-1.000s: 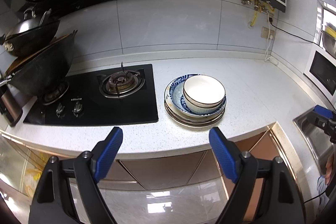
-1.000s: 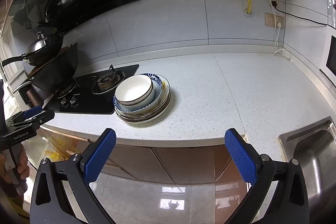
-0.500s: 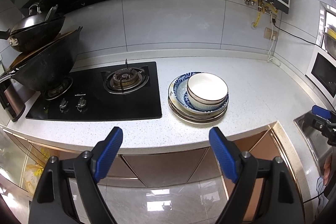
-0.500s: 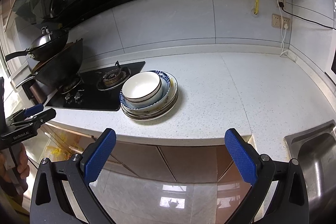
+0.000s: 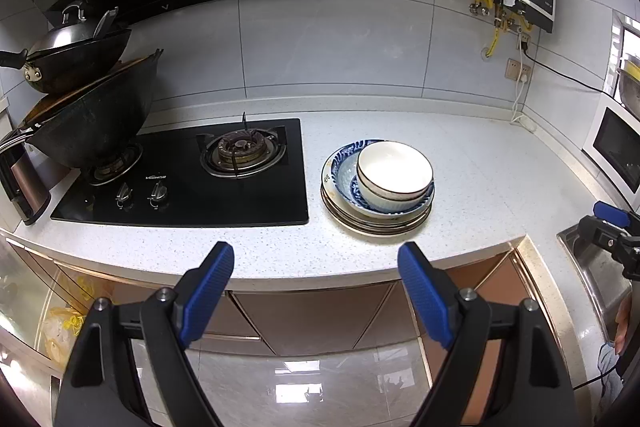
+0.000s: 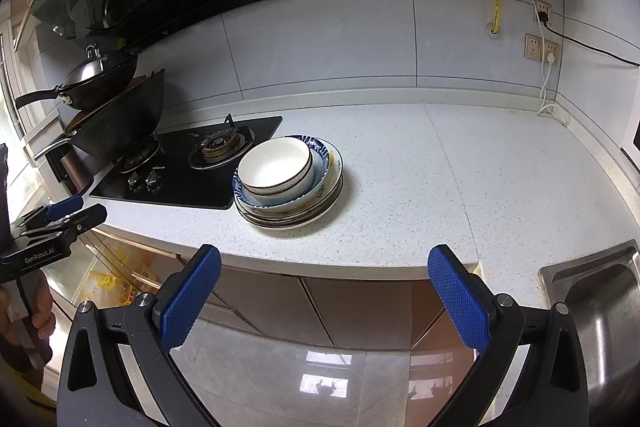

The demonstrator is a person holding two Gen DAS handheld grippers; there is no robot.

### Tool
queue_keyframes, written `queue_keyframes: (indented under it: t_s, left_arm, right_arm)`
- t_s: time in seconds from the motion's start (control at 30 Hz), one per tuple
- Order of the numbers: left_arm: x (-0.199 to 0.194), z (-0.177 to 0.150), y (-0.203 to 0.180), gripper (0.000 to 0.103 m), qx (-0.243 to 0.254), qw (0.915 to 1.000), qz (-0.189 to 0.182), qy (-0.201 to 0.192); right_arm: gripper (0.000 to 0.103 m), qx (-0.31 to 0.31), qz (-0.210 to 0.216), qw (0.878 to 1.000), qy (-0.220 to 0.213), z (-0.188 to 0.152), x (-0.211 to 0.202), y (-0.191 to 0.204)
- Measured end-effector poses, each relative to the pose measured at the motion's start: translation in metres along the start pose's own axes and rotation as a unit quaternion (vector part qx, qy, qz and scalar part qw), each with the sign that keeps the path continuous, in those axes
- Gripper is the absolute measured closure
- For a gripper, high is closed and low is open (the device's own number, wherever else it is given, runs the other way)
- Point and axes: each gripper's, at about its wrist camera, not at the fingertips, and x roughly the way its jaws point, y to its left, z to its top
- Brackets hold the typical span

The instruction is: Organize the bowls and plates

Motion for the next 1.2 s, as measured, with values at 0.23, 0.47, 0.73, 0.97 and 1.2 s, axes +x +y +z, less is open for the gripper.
queue_keyframes:
  t_s: [0.23, 0.47, 0.73, 0.97, 1.2]
  left_arm:
    - [-0.001, -0.001, -0.004, 0.019, 0.002, 1.0, 0.0, 0.002]
    - [-0.002, -0.002, -0.006, 0.019, 0.001, 1.0, 0.0, 0.004]
    - [-0.004, -0.007, -0.009, 0.019, 0.002, 0.9999, -0.007, 0.009]
    - [-0.005, -0.008, -0.004, 0.019, -0.013, 0.9997, -0.015, 0.011]
    - [-0.008, -0.006, 0.009, 0.019, -0.044, 0.999, 0.004, 0.007]
  right_arm:
    - [0.001, 0.003, -0.003, 1.0, 0.002, -0.001, -0.001, -0.002]
    - [0.001, 0.004, -0.005, 1.0, 0.003, -0.003, -0.003, -0.002]
    - [0.001, 0.005, -0.007, 1.0, 0.004, -0.005, -0.004, -0.001]
    - [0.001, 0.003, -0.007, 1.0, 0.003, -0.007, -0.005, 0.0]
    - [0.001, 0.003, -0.007, 1.0, 0.005, -0.009, -0.006, 0.001]
